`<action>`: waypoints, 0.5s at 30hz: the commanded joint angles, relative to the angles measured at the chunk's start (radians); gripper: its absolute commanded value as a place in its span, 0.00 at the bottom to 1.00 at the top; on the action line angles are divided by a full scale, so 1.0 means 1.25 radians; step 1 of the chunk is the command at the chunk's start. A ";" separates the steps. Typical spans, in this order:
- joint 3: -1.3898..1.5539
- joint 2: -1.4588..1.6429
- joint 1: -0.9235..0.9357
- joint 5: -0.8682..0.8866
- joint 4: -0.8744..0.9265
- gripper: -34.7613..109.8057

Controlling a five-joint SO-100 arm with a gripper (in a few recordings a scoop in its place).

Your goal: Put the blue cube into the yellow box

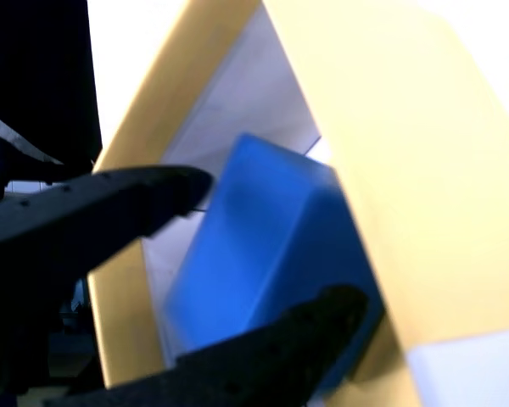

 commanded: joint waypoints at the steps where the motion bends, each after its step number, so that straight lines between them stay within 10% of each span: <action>1: -0.017 0.031 -0.007 -0.022 0.007 0.49; 15: -0.304 0.206 0.140 -0.205 0.190 0.33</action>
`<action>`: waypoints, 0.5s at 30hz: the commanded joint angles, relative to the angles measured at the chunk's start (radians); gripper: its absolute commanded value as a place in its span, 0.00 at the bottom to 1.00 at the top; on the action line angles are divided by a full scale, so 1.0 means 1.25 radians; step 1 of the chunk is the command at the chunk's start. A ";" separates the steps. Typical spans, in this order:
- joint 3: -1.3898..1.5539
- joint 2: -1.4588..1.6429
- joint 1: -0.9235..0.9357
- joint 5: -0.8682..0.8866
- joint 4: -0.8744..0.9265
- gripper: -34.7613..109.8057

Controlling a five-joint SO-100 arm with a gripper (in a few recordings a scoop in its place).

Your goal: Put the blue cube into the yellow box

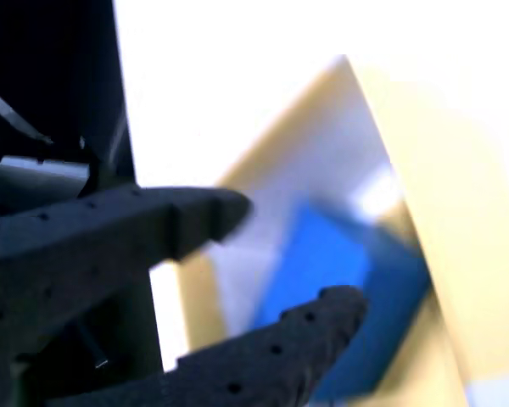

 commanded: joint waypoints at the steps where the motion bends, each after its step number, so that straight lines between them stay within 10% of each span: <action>1: -0.094 0.161 0.081 -0.086 -0.001 0.31; 15: 0.453 0.525 0.513 -0.319 -0.409 0.26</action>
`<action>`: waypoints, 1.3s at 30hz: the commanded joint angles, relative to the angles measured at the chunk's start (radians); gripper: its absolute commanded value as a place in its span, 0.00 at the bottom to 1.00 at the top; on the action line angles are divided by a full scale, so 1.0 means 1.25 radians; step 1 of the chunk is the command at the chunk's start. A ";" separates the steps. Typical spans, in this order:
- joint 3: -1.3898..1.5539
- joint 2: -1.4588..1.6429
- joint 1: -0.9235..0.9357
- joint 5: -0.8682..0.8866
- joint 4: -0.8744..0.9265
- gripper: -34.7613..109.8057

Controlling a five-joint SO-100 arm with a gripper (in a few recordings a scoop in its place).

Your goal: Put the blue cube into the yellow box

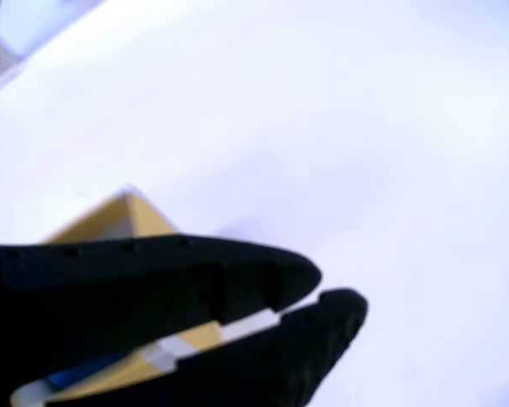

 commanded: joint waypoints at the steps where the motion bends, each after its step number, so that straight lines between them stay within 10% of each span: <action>1: 0.133 0.164 0.067 -0.053 -0.074 0.26; 17: 0.622 0.670 0.101 -0.087 0.023 0.26; 39: 0.622 0.749 0.146 -0.023 0.507 0.24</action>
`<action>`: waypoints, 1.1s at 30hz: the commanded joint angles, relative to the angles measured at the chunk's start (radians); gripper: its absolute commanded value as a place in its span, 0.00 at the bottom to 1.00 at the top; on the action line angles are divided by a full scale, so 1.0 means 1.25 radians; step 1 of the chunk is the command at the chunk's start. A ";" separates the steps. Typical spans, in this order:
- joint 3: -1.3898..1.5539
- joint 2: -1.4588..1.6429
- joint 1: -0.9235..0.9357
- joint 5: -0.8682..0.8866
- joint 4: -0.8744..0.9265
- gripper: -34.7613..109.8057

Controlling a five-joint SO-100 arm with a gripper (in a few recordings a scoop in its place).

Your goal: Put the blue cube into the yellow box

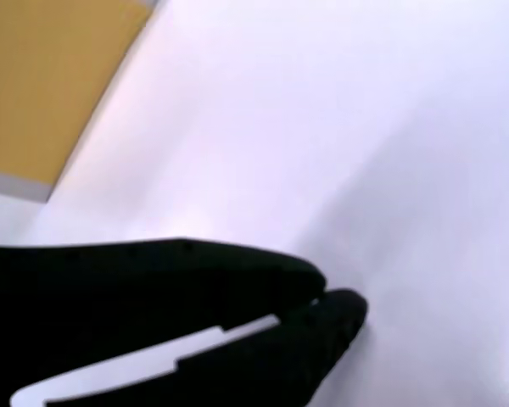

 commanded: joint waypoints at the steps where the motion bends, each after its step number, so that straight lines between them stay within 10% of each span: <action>1: 0.021 0.022 -0.005 -0.015 0.026 0.24; 33: 0.021 0.020 0.020 0.002 0.043 0.24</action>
